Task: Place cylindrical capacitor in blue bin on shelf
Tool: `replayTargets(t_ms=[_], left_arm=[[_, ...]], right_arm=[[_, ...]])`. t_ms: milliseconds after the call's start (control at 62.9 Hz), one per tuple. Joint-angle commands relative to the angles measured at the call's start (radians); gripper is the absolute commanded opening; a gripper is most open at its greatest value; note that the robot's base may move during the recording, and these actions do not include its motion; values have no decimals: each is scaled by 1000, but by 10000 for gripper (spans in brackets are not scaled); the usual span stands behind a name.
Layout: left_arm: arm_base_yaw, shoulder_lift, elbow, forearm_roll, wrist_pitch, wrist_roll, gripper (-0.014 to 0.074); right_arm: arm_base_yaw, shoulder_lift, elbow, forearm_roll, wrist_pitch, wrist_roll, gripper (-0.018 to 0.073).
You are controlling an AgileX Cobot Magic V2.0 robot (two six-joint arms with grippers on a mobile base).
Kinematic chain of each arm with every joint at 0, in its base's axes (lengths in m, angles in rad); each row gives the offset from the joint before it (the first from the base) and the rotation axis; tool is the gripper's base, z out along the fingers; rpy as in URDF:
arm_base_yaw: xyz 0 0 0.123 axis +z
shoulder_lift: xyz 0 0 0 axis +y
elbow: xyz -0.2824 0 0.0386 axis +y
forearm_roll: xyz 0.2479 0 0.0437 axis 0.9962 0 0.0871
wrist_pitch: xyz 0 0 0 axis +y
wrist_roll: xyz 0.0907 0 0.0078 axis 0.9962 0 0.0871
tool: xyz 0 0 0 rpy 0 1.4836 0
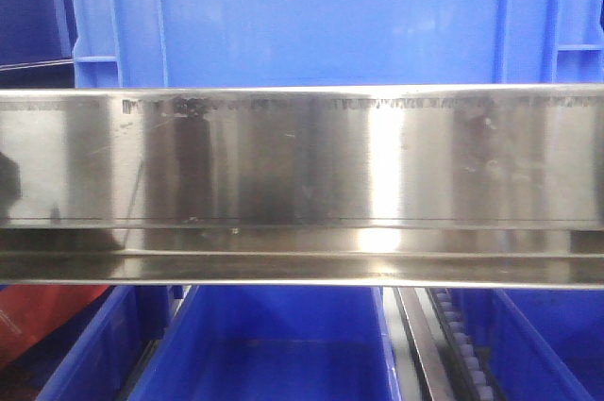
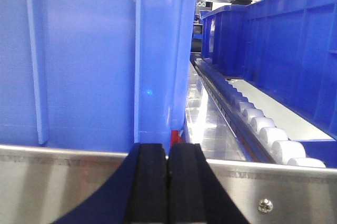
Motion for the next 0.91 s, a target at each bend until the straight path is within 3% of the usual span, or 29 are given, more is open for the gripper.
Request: replayTargets(t_ms=[0, 541, 684, 890], left_arm=[[-1, -4, -1, 4, -26, -6, -111], [-1, -4, -1, 4, -26, -6, -111], [-1, -4, -1, 4, -26, -6, -111], [-1, -4, -1, 4, -26, -6, -111]], right_arm=[[2, -7, 1, -7, -25, 0, -155], [-2, -7, 1, -7, -39, 0, -155], [-110, -7, 33, 5, -78, 0, -155], [-369, -59, 184, 108, -236, 0, -155]])
